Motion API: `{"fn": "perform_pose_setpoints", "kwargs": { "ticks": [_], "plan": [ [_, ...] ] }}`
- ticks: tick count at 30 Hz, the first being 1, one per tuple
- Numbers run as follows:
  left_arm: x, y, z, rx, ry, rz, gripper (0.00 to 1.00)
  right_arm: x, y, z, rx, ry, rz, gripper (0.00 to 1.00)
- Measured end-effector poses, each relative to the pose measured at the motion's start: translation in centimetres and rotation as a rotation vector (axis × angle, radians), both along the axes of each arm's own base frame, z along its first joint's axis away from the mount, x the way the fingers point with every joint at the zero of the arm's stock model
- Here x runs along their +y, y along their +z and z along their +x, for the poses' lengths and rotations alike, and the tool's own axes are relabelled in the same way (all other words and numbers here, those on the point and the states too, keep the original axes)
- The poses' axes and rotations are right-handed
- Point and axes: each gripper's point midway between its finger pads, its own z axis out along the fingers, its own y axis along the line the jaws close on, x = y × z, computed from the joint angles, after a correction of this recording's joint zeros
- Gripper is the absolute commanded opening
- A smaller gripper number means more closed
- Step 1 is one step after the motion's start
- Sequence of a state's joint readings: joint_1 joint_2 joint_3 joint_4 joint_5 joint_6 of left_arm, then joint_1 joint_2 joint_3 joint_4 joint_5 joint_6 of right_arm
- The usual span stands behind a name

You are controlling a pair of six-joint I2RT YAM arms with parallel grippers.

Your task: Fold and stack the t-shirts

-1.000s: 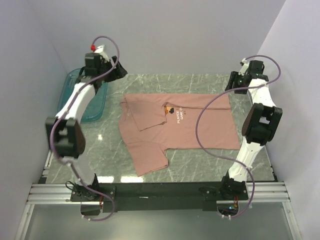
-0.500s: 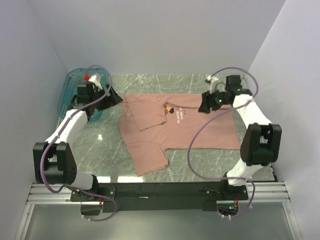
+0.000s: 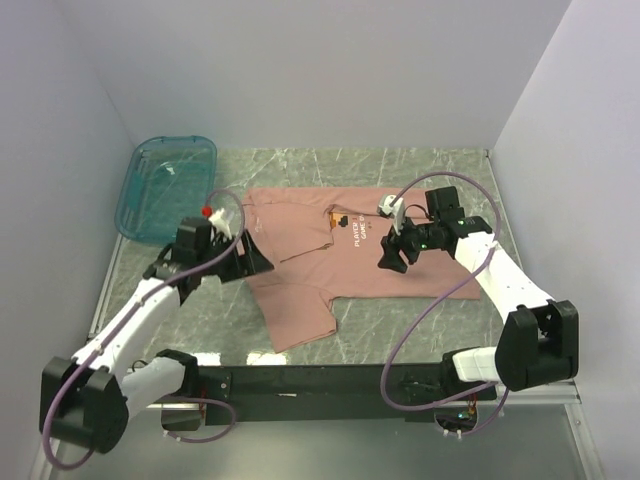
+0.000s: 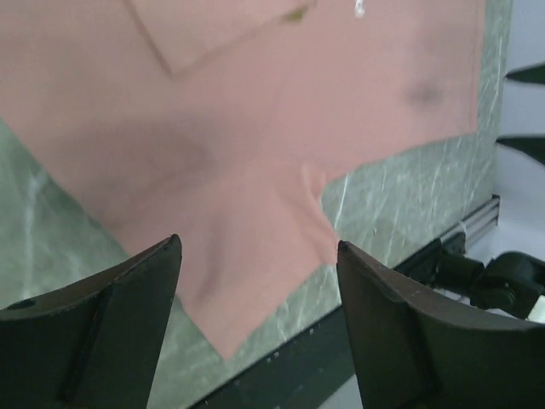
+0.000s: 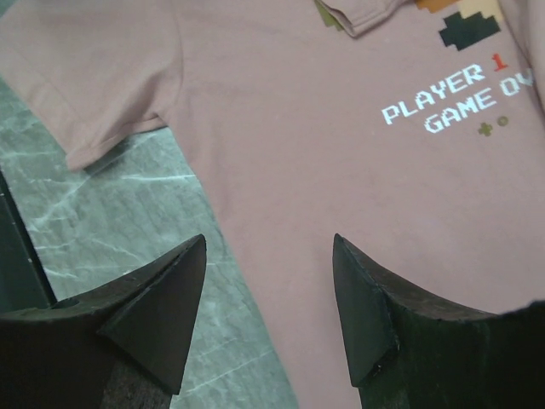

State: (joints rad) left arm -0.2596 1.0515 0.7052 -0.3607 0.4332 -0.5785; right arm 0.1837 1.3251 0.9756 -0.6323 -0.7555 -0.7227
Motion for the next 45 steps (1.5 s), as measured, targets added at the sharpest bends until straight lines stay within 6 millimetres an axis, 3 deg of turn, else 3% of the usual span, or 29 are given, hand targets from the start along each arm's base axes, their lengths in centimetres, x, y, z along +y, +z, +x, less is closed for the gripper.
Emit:
{"fn": "perform_pose_setpoints", "kwargs": {
  "ticks": [6,11,15,18,27,31,38,45],
  "plan": [
    [-1.1,-5.0,-6.3,0.222,0.020,-0.050,0.74,-0.5,-0.1,0.6,-0.024,-0.023,-0.031,0.68],
    [-2.6,-6.9,-9.9,0.372,0.014,-0.035,0.68,-0.8,-0.3,0.7,-0.025,-0.033,-0.046,0.68],
    [-2.6,-8.4,-10.9,0.452,0.068,0.040,0.62,-0.8,-0.3,0.7,-0.024,-0.037,-0.049,0.68],
    [-2.1,-9.5,-11.1,0.503,0.132,0.118,0.52,-0.9,-0.3,0.8,-0.024,-0.039,-0.051,0.68],
    [-3.6,-10.3,-13.8,0.568,0.102,0.214,0.51,-1.1,-0.9,0.9,-0.008,-0.050,-0.067,0.68],
    [-4.1,-11.0,-14.9,0.595,0.079,0.246,0.46,-1.1,-1.4,0.9,0.010,-0.051,-0.073,0.68],
    [-4.6,-12.6,-16.0,0.632,0.063,0.304,0.41,-1.2,-1.7,0.9,0.019,-0.052,-0.077,0.68],
    [-4.5,-12.8,-15.9,0.624,0.074,0.318,0.32,-1.2,-1.7,0.9,0.022,-0.052,-0.078,0.68]
  ]
}}
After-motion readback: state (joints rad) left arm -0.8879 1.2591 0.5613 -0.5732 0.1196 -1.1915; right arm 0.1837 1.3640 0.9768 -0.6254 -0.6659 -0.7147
